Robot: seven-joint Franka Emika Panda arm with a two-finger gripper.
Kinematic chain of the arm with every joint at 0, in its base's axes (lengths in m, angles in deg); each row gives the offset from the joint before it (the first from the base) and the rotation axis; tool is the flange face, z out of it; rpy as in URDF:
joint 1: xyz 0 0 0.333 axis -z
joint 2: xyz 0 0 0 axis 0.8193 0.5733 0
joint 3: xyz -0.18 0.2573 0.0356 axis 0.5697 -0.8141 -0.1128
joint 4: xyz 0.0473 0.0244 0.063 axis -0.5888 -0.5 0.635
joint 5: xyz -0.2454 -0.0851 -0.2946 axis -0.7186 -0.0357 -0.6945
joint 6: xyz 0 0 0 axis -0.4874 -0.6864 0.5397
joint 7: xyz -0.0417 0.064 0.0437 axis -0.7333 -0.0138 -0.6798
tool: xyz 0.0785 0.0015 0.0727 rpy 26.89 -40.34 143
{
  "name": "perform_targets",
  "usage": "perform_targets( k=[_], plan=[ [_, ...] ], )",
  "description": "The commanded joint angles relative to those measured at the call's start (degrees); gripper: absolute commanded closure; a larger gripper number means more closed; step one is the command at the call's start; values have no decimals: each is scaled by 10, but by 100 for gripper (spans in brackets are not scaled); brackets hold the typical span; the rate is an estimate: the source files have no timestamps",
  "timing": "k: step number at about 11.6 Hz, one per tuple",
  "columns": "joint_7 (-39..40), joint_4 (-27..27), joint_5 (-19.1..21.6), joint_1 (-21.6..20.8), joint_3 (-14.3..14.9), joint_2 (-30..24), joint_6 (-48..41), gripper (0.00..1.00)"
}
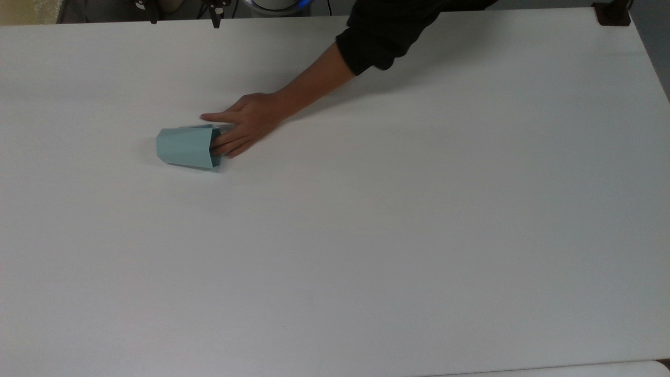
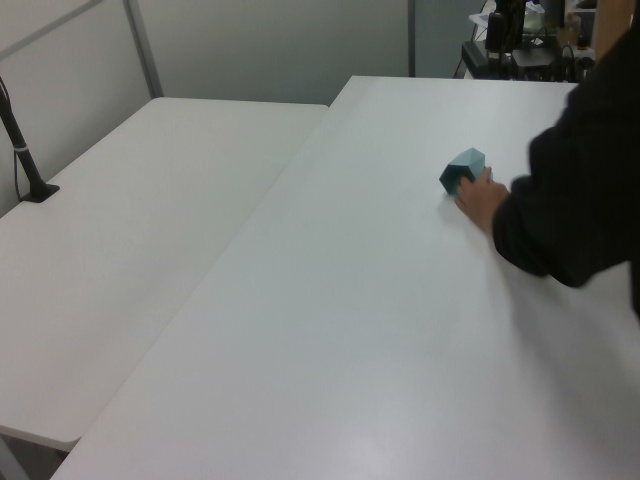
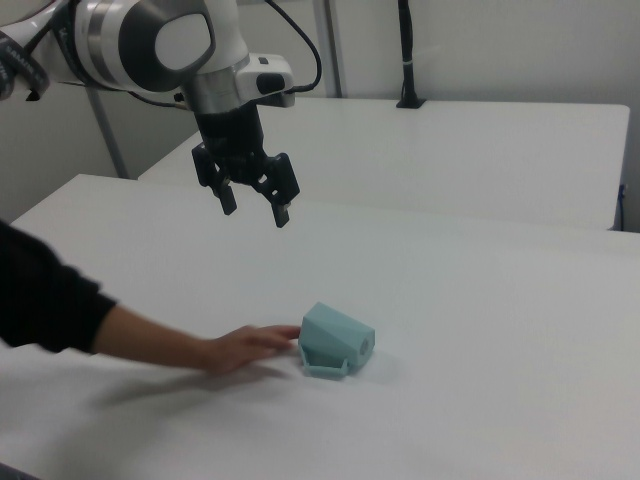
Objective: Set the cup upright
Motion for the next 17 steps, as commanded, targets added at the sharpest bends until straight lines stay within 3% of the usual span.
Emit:
perform_targets(
  k=[1, 11, 13, 14, 16, 17],
  plan=[
    [3, -7, -7, -1, -4, -4, 8, 0],
    [0, -5, -1, -1, 0, -2, 0, 0],
    [-22, -2, -9, -22, -21, 11, -1, 0],
    [-65, -2, -29, -31, -45, 18, 6, 0],
    [-177, 0, -143, -43, -111, 53, 8, 0],
    [-234, -1, -194, -51, -124, 73, 9, 0]
  ],
)
